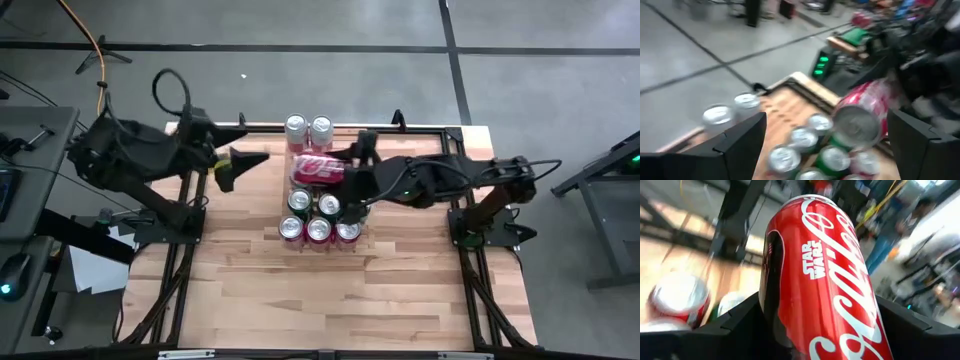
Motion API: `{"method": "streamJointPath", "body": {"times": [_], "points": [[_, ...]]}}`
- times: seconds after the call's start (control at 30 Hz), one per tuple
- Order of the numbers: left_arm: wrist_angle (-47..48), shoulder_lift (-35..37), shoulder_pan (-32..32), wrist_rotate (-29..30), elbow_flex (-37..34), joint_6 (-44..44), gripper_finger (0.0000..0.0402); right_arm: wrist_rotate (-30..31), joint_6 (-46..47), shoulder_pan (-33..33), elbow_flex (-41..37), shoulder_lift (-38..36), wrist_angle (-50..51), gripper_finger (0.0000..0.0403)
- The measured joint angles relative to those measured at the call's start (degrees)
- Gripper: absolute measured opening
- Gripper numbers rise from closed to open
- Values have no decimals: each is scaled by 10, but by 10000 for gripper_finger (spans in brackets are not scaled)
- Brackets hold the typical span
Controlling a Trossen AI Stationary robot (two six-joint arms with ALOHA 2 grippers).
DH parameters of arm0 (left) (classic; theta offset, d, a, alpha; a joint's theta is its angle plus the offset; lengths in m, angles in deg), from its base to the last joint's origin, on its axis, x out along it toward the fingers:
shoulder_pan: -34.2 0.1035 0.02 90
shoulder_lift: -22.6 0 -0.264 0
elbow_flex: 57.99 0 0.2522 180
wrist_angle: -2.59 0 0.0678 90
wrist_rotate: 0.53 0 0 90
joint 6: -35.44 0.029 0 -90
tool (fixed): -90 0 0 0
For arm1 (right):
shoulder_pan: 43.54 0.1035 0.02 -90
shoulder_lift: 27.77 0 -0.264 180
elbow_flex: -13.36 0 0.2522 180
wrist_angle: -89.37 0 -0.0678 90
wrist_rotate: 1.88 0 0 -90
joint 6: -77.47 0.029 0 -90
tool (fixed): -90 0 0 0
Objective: Place canned beverage on shelf
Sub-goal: Put the red soda can on the shelf aligned with the other red soda cans
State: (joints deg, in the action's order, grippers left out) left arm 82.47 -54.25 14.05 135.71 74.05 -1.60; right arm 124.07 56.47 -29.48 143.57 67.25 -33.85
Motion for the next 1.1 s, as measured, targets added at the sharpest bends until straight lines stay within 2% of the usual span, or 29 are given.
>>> {"method": "streamJointPath", "body": {"times": [0.1,0.23,0.3,0.4,0.47,0.57,0.67,0.73,0.8,0.93,1.1], "points": [[18,18,-30,64,-48,-19,320,-3,63,-6,0,-24,88,286],[-11,43,-65,113,-162,-52,321,-8,142,-11,1,-48,179,286],[-51,55,-79,124,-238,-79,321,-26,170,-11,-11,-57,194,286],[-180,70,-96,125,-365,-105,321,-57,192,-10,-61,-79,171,286],[-315,77,-105,106,-447,-100,321,-71,202,-10,-112,-96,122,286],[-567,85,-112,41,-548,-18,321,-86,210,-10,-203,-123,4,286],[-835,91,-112,-19,-607,106,321,-114,211,-11,-273,-144,-168,286],[-950,92,-108,-38,-619,187,321,-135,211,-10,-300,-150,-282,286],[-991,92,-103,-37,-616,249,321,-155,212,-8,-313,-147,-388,286],[-987,89,-78,-43,-587,302,321,-180,211,-1,-314,-117,-540,286],[-983,72,-39,-97,-557,317,321,-197,212,0,-315,-83,-614,286]]}}
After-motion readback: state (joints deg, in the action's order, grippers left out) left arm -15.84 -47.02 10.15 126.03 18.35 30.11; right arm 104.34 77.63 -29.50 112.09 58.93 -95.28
